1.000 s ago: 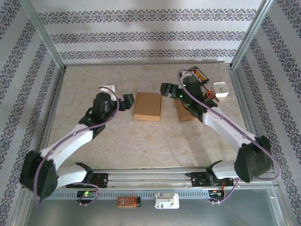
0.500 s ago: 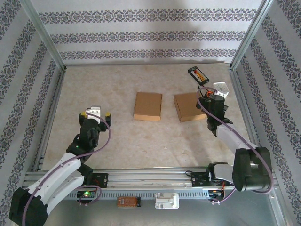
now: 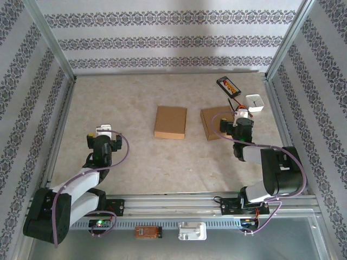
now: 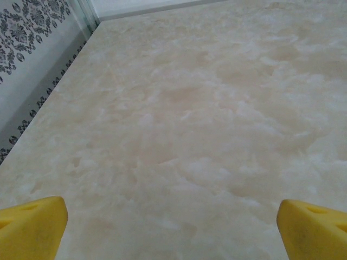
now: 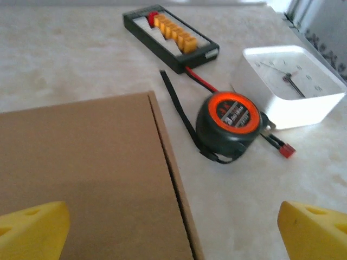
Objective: Fold the paper box
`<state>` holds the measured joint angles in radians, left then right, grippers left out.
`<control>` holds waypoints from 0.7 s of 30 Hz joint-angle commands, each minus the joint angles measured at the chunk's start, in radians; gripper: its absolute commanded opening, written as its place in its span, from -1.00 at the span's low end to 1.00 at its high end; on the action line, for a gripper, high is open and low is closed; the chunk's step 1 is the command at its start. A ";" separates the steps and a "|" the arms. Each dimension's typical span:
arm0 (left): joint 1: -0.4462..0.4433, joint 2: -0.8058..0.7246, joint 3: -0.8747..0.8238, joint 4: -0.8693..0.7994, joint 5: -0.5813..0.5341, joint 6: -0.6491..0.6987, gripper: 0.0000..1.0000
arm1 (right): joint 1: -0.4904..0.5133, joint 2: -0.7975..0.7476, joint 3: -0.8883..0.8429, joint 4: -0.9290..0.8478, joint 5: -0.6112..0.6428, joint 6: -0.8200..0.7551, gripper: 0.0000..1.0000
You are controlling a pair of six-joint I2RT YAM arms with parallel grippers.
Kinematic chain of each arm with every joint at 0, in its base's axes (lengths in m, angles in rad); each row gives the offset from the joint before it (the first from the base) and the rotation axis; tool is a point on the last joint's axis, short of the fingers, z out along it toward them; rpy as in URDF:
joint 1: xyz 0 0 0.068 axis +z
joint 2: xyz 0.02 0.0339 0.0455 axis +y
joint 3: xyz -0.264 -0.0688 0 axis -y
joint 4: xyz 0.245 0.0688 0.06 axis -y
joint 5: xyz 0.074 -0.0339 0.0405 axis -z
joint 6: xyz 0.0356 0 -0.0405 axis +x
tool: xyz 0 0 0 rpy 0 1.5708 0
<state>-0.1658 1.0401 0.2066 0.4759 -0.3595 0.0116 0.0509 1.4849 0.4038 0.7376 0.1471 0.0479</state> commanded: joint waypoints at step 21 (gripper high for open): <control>0.252 0.554 0.136 0.550 0.556 -0.057 0.99 | -0.014 0.031 -0.032 0.198 -0.003 -0.005 0.96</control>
<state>0.0742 1.5967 0.3199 0.9737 0.1558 -0.0456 0.0303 1.5177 0.3832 0.8921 0.1314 0.0452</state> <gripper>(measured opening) 0.994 0.980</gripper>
